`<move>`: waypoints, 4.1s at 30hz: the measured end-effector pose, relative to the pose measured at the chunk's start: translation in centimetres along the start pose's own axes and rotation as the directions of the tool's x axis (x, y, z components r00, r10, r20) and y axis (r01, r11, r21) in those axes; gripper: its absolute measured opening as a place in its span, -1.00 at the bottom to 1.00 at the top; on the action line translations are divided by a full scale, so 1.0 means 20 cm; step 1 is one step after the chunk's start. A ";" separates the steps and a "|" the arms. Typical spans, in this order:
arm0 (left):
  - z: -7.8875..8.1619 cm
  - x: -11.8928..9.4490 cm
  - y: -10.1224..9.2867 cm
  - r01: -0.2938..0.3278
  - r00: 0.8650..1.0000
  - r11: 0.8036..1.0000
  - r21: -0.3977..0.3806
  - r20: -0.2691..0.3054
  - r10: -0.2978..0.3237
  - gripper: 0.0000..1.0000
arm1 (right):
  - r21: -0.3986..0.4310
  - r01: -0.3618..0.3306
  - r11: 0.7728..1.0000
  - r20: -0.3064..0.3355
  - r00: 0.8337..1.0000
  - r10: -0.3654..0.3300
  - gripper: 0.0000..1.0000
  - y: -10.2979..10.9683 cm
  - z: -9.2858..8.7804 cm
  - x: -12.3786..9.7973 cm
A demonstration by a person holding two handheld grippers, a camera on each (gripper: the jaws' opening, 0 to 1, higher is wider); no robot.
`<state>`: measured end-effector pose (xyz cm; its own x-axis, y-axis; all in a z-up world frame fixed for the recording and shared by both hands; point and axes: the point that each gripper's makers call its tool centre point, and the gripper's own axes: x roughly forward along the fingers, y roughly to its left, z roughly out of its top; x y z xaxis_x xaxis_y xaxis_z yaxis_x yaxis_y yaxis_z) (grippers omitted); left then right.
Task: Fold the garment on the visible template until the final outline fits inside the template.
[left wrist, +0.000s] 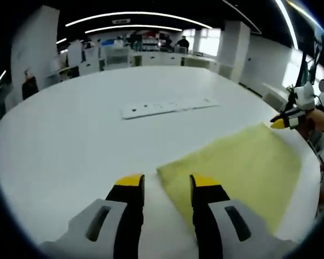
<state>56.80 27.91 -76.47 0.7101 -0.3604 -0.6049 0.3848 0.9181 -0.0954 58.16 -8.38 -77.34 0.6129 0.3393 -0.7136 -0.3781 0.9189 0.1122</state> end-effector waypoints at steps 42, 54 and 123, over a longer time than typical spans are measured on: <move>-0.45 -0.50 -0.37 0.233 0.972 0.972 0.025 -0.038 -0.232 -0.28 | -0.106 -0.173 0.979 -0.085 0.983 0.165 -0.29 0.37 -0.52 -0.49; -0.56 -0.50 -0.36 0.209 0.975 0.976 -0.058 -0.058 -0.212 -0.68 | -0.029 -0.162 0.986 -0.066 0.985 0.159 -0.70 0.40 -0.65 -0.48; -0.67 -0.57 -0.47 0.223 0.971 0.975 0.000 -0.086 -0.223 -1.00 | -0.031 -0.114 0.993 -0.075 0.991 0.111 -1.00 0.31 -0.78 -0.59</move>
<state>37.12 25.70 -79.29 0.5532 -0.5401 -0.6342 0.5335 0.8144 -0.2283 37.86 -9.73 -79.01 0.5133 0.4236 -0.7464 -0.4666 0.8677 0.1715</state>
